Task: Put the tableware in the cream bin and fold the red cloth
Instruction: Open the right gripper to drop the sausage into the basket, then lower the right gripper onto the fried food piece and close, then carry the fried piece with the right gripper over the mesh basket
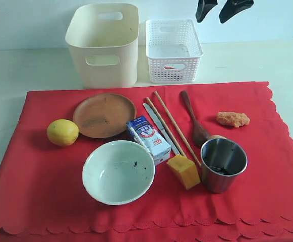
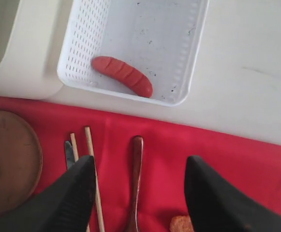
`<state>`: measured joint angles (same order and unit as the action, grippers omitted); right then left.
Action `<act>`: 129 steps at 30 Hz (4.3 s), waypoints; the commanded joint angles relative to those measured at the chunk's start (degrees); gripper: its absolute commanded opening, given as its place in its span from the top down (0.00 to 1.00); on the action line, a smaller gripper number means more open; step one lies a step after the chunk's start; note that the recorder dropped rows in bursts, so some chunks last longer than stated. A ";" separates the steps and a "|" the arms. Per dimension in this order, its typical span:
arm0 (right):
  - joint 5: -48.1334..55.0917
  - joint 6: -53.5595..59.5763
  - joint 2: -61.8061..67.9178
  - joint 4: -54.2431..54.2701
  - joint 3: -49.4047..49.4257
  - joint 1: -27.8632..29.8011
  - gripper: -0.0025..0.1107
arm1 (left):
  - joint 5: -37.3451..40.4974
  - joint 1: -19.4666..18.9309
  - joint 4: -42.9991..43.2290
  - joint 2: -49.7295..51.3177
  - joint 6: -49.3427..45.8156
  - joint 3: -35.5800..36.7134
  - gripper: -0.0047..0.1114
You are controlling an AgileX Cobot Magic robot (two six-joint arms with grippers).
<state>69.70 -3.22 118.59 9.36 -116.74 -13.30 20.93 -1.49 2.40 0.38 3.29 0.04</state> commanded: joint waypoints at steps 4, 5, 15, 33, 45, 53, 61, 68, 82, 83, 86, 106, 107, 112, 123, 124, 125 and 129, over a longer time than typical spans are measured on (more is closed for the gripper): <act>-4.24 0.63 -7.04 -0.82 7.13 -0.07 0.50 | -0.67 -0.11 -0.27 -0.38 -0.16 -0.04 0.96; -4.76 1.15 -7.98 -1.26 8.34 -0.07 0.50 | -0.67 -0.11 -0.27 -0.38 -0.16 -0.04 0.96; -9.57 7.58 -17.88 -6.67 23.70 -0.07 0.50 | -0.67 -0.11 -0.27 -0.38 -0.16 -0.04 0.96; -19.28 10.94 -22.77 -6.80 44.39 -0.07 0.50 | -0.67 -0.11 -0.27 -0.38 -0.16 -0.04 0.96; -24.59 18.68 -19.72 -6.80 49.60 -0.07 0.50 | -0.67 -0.11 -0.27 -0.38 -0.16 -0.04 0.96; -26.75 20.21 -14.13 -6.80 49.60 -0.07 0.50 | -0.67 -0.11 -0.27 -0.38 -0.16 -0.04 0.96; -30.43 23.33 -9.84 -6.80 49.60 -0.07 0.50 | -0.67 -0.11 -0.27 -0.38 -0.16 -0.04 0.96; -32.59 28.70 -7.16 -6.80 49.49 -0.07 0.50 | -0.67 -0.11 -0.27 -0.38 -0.16 -0.04 0.96; -35.41 33.20 -1.85 -6.83 49.49 -0.07 0.50 | -0.67 -0.11 -0.27 -0.38 -0.16 -0.04 0.96; -35.55 33.20 -1.27 -6.83 49.49 -0.07 0.50 | -0.67 -0.11 -0.27 -0.38 -0.16 -0.04 0.96; -36.06 33.20 -0.60 -6.83 49.49 -0.07 0.53 | -0.67 -0.11 -0.27 -0.38 -0.16 -0.04 0.96; -29.66 25.60 -3.77 -6.93 49.49 -0.07 0.98 | -0.67 -0.11 -0.27 -0.38 -0.16 -0.04 0.96; -29.55 25.48 -4.44 -6.93 49.49 -0.07 0.98 | -0.67 -0.11 -0.27 -0.38 -0.16 -0.04 0.96; -28.78 22.96 -8.79 -6.79 49.49 -0.07 0.98 | -0.67 -0.11 -0.27 -0.38 -0.16 -0.04 0.96; -22.87 21.12 -21.53 4.42 49.49 -0.07 0.98 | -0.67 -0.11 -0.27 -0.38 -0.16 -0.04 0.96; -22.75 21.12 -22.27 5.52 49.49 -0.07 0.98 | -0.67 -0.11 -0.27 -0.38 -0.16 -0.04 0.96; -22.50 21.12 -23.23 6.63 49.49 -0.07 0.98 | -0.67 -0.11 -0.27 -0.38 -0.16 -0.04 0.96; -22.50 26.27 -26.26 13.51 49.49 -0.07 0.98 | -0.67 -0.11 -0.27 -0.38 -0.16 -0.04 0.96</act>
<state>47.19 19.98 94.02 19.06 -67.26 -13.30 20.93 -1.49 2.40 0.38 3.25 0.04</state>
